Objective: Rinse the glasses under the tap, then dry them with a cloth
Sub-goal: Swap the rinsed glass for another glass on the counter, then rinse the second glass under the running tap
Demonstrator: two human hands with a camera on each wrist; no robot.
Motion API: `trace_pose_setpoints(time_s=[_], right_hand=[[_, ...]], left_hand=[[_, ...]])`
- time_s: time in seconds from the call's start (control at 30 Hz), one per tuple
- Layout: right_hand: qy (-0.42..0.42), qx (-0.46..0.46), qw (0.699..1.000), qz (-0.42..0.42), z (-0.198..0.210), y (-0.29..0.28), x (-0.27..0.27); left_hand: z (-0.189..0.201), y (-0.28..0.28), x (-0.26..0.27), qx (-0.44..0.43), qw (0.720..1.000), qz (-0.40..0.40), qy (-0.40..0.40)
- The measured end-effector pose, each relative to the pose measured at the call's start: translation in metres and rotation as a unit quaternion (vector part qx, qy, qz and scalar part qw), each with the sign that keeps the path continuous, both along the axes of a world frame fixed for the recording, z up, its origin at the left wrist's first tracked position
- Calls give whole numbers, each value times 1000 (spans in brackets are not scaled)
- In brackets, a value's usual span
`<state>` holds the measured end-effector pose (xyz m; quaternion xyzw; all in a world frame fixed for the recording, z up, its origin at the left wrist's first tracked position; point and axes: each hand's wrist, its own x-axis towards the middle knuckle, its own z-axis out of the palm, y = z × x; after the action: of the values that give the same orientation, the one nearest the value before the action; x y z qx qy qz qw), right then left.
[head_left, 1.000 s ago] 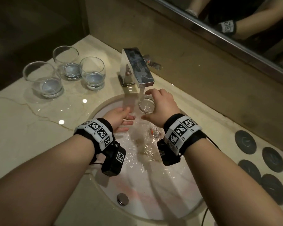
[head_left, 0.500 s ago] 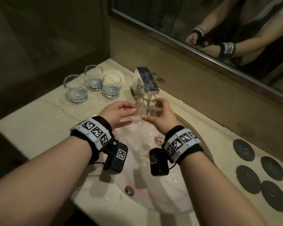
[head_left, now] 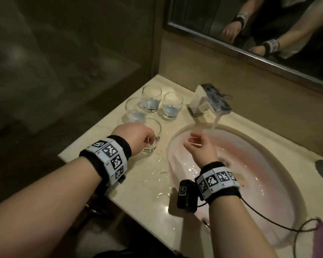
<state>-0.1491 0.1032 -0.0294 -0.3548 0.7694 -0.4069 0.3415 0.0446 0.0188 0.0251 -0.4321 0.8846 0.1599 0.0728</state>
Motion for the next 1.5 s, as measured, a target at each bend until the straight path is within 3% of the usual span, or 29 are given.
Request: trace_pose_setpoints(time_s=[0.2,0.33,0.83,1.17,1.37,1.5], right_hand=[[15,-14,1000,11,4,-47,50],[24,15,999,28,4,-72,77],[34,69,994,82,-3,-154,109],[45,19,995,89,7,-129,89],[14,-49,997,63,35,-85,54],[3,-72,997,28,44,-40,19]], left_hand=[[-17,-30,51,-4,999,5,-46],[-27,-47,70,-3,999,20,-35],[-37,-75,81,-54,998,24,-6],[-31,-73,78,-68,997,33,-14],[0,-57,52,-109,988,90,63],[14,-34,13,-84,989,87,89]])
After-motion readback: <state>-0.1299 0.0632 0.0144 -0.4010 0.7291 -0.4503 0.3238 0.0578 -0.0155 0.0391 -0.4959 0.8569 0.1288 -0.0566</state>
